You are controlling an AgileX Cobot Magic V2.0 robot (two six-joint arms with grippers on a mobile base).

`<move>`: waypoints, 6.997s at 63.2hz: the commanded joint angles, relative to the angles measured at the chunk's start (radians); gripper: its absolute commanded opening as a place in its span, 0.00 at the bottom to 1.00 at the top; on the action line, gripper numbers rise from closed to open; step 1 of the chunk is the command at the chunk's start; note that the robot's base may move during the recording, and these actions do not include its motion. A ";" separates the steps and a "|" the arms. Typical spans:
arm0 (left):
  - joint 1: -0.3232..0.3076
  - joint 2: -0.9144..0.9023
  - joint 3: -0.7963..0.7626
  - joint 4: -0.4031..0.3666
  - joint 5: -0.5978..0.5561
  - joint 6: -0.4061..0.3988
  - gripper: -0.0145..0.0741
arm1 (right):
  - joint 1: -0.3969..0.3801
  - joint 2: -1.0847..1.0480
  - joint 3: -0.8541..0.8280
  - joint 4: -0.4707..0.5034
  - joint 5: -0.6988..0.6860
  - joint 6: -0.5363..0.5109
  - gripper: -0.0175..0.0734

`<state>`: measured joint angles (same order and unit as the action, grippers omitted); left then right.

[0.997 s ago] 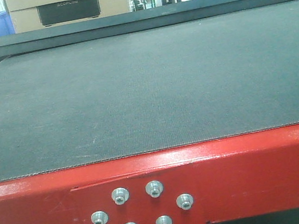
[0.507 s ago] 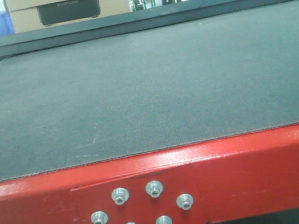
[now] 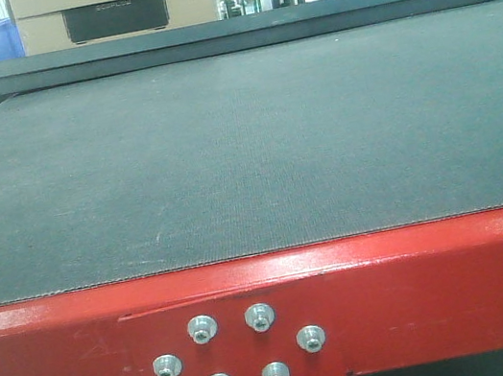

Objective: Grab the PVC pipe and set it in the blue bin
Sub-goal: 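Lift both held pipe pieces up off the table, then hold both pipe pieces while the base turns away from the table, then drive the base toward the shelf of blue bins, pieces held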

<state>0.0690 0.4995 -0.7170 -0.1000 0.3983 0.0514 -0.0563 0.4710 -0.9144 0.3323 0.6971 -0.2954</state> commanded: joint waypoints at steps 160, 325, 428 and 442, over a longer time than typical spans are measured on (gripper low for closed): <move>0.003 -0.007 -0.002 -0.010 -0.025 -0.002 0.04 | -0.001 -0.005 0.000 0.003 -0.015 0.000 0.01; 0.003 -0.007 -0.002 -0.010 -0.025 -0.002 0.04 | -0.001 -0.005 0.000 0.003 -0.015 0.000 0.01; 0.003 -0.007 -0.002 -0.010 -0.027 -0.002 0.04 | -0.001 -0.005 0.000 0.003 -0.015 0.000 0.01; 0.003 -0.007 -0.002 -0.010 -0.027 -0.002 0.04 | -0.001 -0.005 0.000 0.003 -0.015 0.000 0.01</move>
<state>0.0690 0.4995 -0.7170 -0.1000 0.3983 0.0514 -0.0563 0.4710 -0.9137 0.3323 0.6971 -0.2949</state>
